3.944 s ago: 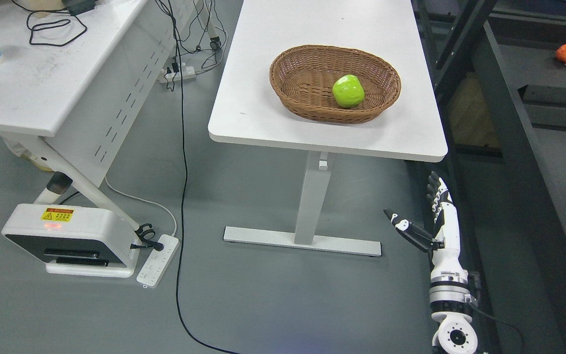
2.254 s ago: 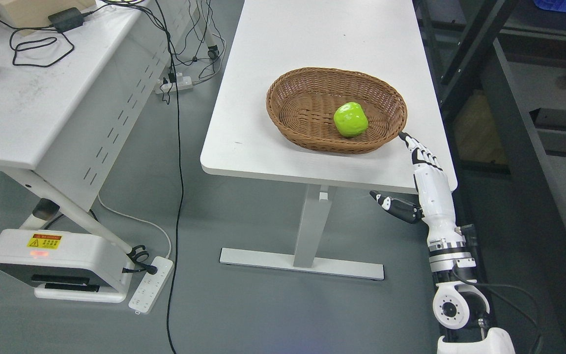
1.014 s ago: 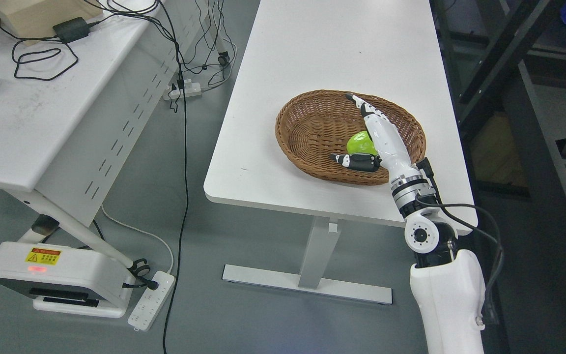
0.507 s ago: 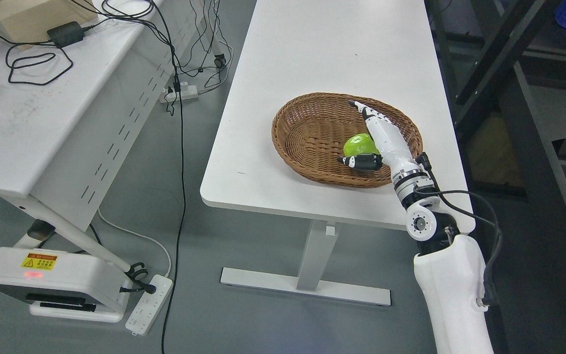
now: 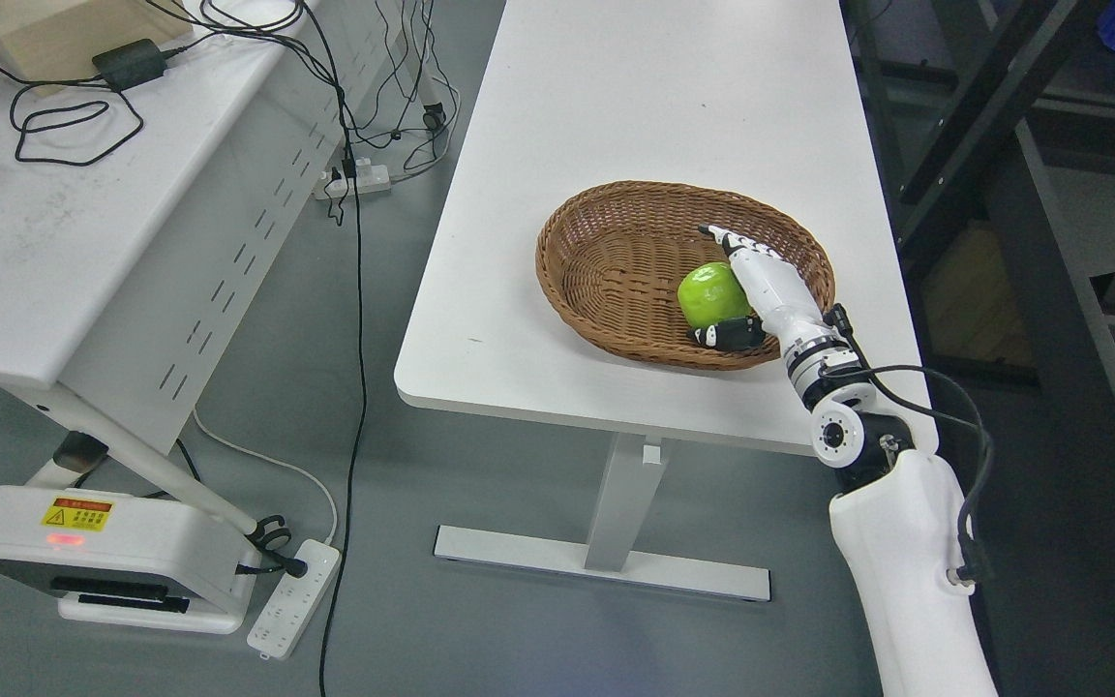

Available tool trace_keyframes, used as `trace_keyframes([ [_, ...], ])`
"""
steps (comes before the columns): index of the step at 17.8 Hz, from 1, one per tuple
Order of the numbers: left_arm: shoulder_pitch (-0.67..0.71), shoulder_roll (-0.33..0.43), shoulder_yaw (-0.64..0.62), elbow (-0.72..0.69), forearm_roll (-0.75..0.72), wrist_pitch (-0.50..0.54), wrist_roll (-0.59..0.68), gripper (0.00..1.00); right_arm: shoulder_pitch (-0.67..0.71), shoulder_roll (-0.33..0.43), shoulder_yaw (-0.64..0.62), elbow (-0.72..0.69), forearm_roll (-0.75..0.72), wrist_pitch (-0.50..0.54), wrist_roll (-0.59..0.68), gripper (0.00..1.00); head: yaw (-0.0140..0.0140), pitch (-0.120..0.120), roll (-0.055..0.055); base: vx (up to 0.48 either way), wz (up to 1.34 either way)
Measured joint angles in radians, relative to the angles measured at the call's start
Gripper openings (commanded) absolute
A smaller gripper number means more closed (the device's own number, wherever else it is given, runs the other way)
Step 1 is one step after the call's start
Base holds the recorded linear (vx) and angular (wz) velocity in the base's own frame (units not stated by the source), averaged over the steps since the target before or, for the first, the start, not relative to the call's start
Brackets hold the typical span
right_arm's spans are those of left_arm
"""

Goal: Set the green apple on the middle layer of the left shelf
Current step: 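Close the right hand fingers around the green apple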

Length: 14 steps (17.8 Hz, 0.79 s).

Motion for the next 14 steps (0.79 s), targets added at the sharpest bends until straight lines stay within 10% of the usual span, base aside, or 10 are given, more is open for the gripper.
trace_keyframes([
  [14, 0.0, 0.0, 0.0, 0.0, 0.0, -0.001, 0.0, 1.0, -0.009, -0.016, 0.023, 0.048, 0.003, -0.021, 0.006, 0.98, 0.0, 0.0, 0.0, 0.043, -0.02],
])
